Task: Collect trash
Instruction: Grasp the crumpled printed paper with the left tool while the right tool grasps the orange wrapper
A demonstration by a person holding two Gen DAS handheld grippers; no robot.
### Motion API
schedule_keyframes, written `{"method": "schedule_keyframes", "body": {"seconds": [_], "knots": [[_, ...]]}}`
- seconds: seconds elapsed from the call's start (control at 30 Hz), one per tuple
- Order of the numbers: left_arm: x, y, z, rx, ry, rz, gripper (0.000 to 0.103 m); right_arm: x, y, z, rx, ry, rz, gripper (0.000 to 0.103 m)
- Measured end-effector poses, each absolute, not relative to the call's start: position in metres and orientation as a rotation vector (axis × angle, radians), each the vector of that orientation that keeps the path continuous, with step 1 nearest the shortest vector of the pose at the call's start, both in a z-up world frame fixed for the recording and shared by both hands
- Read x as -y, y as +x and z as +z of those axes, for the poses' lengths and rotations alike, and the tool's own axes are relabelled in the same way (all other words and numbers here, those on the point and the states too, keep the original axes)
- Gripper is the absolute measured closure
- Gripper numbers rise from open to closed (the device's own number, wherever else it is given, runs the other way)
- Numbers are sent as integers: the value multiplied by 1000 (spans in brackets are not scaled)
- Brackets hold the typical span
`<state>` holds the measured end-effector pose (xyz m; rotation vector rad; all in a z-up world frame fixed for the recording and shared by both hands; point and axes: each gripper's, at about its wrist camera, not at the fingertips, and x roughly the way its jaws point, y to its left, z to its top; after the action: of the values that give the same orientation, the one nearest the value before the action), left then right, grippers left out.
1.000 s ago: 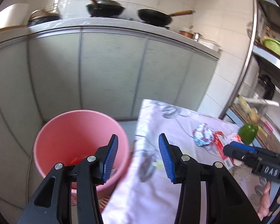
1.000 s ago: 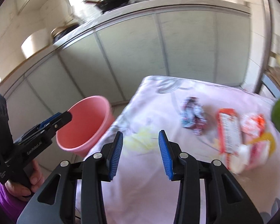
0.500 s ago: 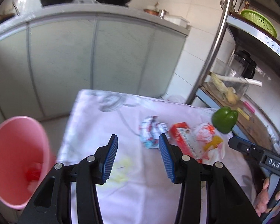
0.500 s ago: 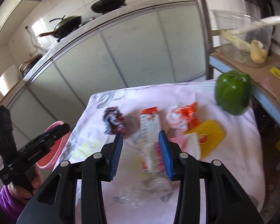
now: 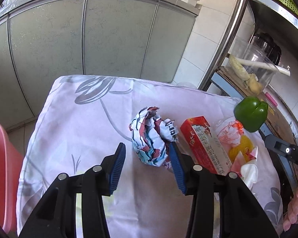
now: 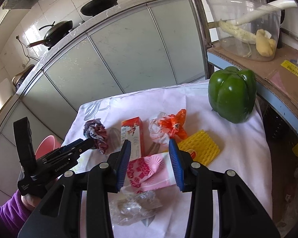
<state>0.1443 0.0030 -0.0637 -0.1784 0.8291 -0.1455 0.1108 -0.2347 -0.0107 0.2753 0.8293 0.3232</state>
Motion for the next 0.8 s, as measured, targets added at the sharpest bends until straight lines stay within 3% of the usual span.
{"method": "schedule_keyframes", "body": {"seconds": [0.1, 0.17, 0.37, 0.63, 0.7, 0.8], "knots": [[-2, 146, -67, -820, -182, -162, 66, 237, 117, -14, -834, 283, 320, 62], [0, 146, -67, -807, -177, -177, 83, 238, 121, -17, -841, 291, 320, 62], [2, 140, -61, -778, -148, -187, 100, 239, 128, -25, -863, 296, 316, 62], [-15, 121, -47, -744, -203, -189, 101, 224, 144, -37, -891, 221, 283, 62], [-19, 117, -46, -744, -214, -189, 101, 221, 149, -37, -880, 185, 251, 54], [-26, 111, -46, -748, -232, -187, 101, 224, 159, -40, -890, 185, 242, 52]]}}
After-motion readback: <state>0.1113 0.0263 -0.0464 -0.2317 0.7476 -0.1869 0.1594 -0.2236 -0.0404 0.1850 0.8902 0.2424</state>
